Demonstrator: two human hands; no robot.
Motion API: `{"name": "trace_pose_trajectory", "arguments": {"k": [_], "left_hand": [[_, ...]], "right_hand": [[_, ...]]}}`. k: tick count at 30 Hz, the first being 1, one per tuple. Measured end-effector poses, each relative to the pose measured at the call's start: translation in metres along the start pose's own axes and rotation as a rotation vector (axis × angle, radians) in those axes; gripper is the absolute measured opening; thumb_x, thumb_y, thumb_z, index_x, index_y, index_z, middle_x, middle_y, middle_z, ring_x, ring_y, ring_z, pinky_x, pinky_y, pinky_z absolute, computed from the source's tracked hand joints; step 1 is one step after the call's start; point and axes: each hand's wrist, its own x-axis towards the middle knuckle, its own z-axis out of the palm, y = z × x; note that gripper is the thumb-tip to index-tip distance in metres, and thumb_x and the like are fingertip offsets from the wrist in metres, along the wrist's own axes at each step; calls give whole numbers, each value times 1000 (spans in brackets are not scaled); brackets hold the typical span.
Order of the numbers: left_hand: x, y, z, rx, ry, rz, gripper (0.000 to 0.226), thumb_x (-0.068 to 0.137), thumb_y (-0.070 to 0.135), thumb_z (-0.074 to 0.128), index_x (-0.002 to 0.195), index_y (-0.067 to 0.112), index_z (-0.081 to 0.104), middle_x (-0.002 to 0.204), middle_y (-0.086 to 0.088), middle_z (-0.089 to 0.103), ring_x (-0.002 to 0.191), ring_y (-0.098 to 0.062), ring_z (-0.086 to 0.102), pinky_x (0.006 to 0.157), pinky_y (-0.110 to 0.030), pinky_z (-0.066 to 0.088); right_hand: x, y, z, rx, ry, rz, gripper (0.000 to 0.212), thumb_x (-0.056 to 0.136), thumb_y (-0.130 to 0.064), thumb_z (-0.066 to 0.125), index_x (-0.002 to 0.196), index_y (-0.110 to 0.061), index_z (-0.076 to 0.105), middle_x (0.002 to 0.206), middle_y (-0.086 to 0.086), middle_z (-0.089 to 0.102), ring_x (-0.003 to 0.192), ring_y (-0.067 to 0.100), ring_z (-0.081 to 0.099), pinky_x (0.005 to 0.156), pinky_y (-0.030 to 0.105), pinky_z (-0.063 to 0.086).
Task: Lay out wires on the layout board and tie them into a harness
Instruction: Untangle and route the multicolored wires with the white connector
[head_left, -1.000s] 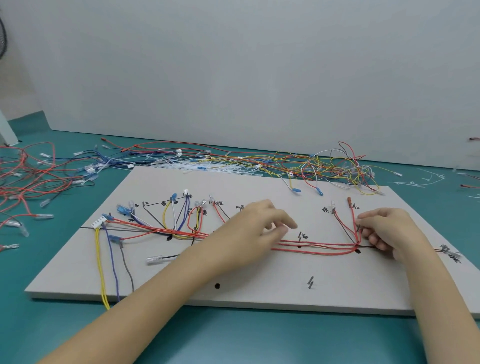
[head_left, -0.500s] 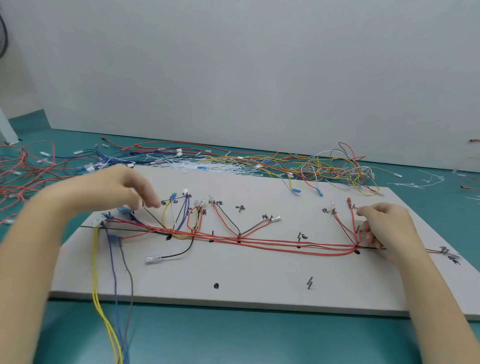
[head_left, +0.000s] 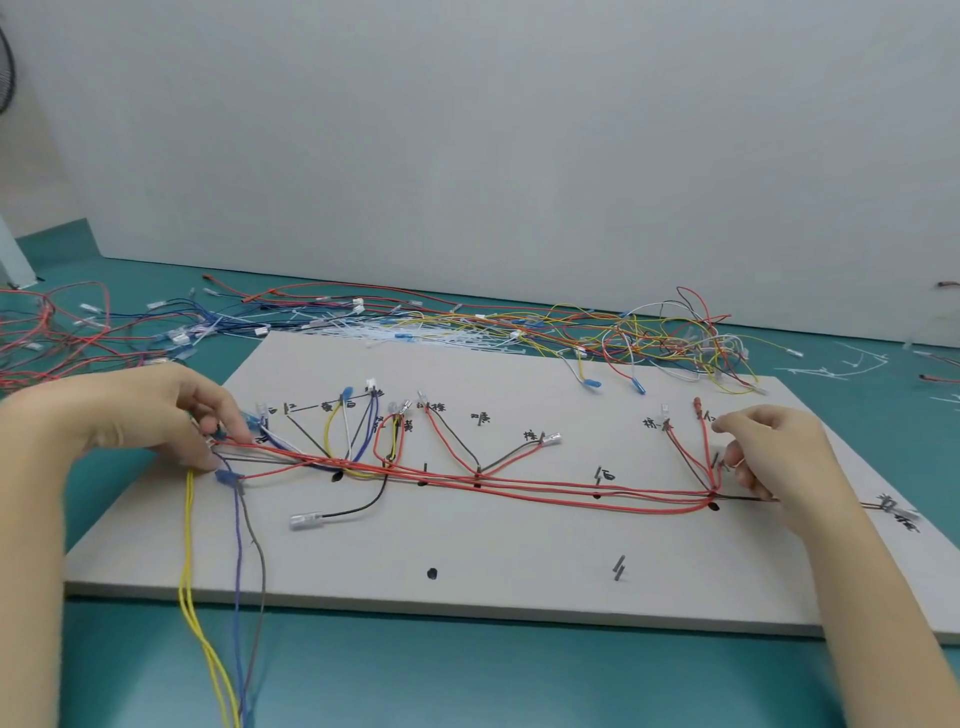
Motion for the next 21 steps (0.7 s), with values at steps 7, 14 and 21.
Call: {"name": "trace_pose_trajectory", "arguments": {"k": [7,14,21], "left_hand": [[-4,0,0,-8,45,81,76,24,67,90,86,24,79,60,9,59,49,-8,52,47,-16,41],[-6,36,18,36,32,257,68,33,80,78,82,34,78,58,10,61,52,-1,49,56,-19,38],[-15,83,57,-94,-185,437,17,73,0,80,70,15,74,63,3,66,57,-5,57,56,-11,43]], "right_hand": [[0,0,-4,-13,0,-5,10,86,-15,58,83,-11,67,55,5,59,36,16,43,35,19,30],[-3,-3,1,-2,-15,-20,10,86,-12,58,83,-7,66,54,6,58,36,17,43,38,20,30],[-11,-13,15,183,64,-166,9,86,-13,59,79,-8,63,57,6,56,32,9,45,34,19,33]]}}
